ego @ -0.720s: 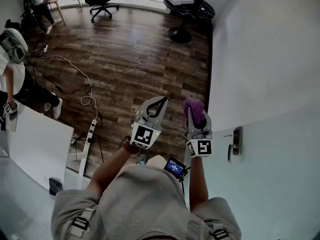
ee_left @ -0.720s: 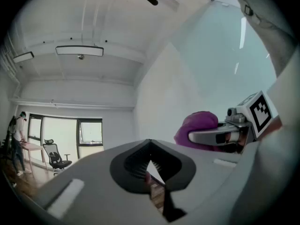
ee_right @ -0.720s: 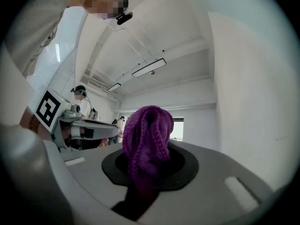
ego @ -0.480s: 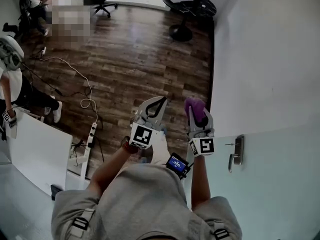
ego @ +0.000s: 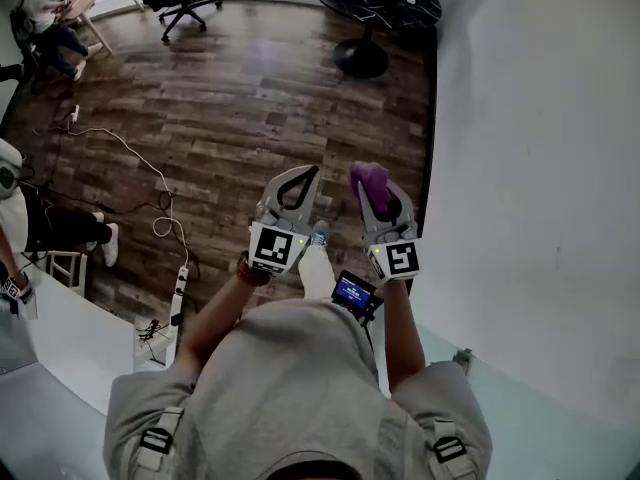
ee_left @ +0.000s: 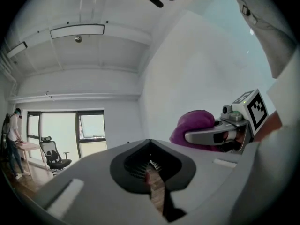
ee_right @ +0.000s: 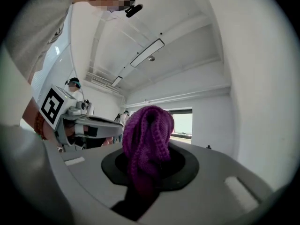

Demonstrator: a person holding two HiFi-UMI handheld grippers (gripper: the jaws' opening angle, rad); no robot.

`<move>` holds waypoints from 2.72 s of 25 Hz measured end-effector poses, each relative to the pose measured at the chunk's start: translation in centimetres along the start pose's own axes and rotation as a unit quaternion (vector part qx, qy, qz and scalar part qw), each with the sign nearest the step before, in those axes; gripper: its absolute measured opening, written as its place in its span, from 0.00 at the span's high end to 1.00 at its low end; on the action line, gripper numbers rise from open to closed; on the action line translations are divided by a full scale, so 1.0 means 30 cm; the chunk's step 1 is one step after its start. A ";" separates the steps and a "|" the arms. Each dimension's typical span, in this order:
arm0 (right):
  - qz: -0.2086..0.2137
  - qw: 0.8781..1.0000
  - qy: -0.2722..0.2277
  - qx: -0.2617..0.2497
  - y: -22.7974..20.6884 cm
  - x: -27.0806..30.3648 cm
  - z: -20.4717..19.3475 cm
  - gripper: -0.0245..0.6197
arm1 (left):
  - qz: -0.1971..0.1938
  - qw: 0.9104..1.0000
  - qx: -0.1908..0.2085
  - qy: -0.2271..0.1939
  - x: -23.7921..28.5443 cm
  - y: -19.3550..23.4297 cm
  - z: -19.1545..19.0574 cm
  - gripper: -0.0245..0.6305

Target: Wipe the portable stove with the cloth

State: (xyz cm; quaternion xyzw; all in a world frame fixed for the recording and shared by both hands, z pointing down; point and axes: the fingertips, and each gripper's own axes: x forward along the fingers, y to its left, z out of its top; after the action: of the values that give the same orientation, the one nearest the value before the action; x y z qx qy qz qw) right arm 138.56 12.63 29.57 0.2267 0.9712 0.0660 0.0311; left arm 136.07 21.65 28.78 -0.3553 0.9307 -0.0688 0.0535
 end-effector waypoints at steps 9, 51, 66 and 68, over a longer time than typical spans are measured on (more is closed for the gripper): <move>0.014 0.999 0.000 0.042 -0.556 0.599 -0.071 0.81 | 0.022 0.999 0.005 0.036 0.683 0.323 -0.071 0.97; -0.147 0.967 0.209 0.007 -2.214 3.055 -1.005 0.81 | -0.184 0.961 -0.022 0.206 2.811 1.874 -1.194 0.96; -0.179 0.894 0.411 -0.018 -2.644 3.343 -1.577 0.81 | -0.234 0.925 -0.078 0.288 3.290 1.967 -1.622 0.78; -0.190 0.880 0.435 -0.019 -2.683 3.353 -1.617 0.81 | -0.248 0.919 -0.078 0.297 3.343 1.979 -1.675 0.75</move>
State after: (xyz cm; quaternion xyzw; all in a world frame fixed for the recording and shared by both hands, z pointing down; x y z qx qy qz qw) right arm 9.03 -19.72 63.03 -0.0148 0.9100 0.1697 -0.3780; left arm 15.38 2.93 63.32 -0.5413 0.7882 -0.1091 -0.2717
